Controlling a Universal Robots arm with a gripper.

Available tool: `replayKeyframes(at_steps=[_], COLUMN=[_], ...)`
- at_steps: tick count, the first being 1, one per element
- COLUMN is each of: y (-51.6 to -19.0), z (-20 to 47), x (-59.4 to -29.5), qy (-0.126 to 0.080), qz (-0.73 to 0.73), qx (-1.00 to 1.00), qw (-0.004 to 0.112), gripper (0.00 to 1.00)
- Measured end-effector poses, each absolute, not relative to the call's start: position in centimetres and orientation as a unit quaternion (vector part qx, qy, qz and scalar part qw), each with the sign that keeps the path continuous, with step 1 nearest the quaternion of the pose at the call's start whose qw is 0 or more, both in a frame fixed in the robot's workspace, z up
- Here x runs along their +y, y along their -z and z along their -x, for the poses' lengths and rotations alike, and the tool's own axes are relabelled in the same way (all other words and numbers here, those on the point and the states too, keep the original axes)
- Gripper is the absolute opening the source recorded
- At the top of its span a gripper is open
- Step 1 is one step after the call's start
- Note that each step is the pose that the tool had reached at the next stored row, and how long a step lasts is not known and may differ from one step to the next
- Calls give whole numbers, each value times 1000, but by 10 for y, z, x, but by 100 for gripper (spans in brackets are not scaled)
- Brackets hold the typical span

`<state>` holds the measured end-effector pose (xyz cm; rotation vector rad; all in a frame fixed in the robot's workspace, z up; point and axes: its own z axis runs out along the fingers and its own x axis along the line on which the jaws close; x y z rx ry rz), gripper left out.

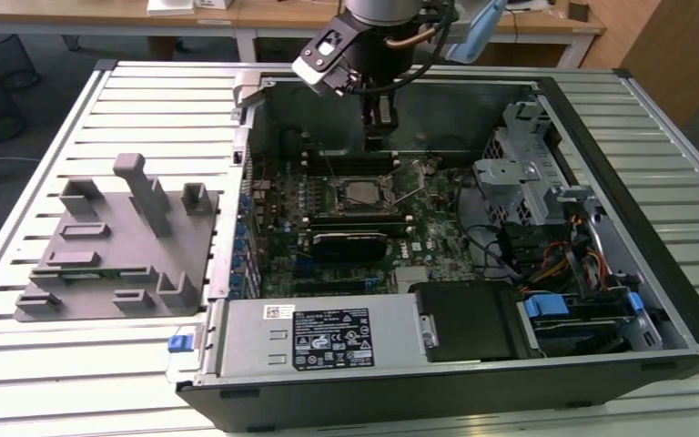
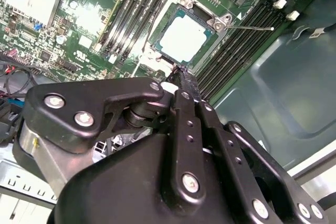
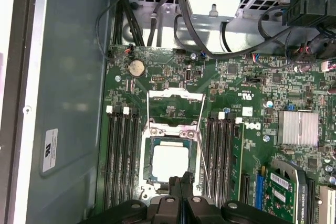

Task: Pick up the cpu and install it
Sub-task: 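Close the cpu cover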

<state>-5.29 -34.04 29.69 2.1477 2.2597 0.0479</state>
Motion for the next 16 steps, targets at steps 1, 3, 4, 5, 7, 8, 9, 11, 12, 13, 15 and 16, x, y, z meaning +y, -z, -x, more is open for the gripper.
replayKeyframes(at_steps=[1,3,4,5,7,8,9,11,12,13,15,16], y=[-297,-297,-297,-297,-297,-297,-297,-297,-297,-297,-296,-296], z=[53,53,53,53,52,52,52,50,49,48,45,43], x=[-340,-340,-340,-340,-340,-340,-340,-340,-340,-340,-340,-340], qy=[-15,-15,-15,-15,-15,-15,-15,-15,-15,-15,-14,-14], qz=[-689,-689,-689,-689,-689,-689,-689,-689,-689,-689,-689,-689], qx=[725,725,725,725,725,725,725,725,725,725,725,725], qw=[12,12,12,12,12,12,12,12,11,11,10,10], gripper=[11,11,11,11,11,11,11,11,11,11,11,11])
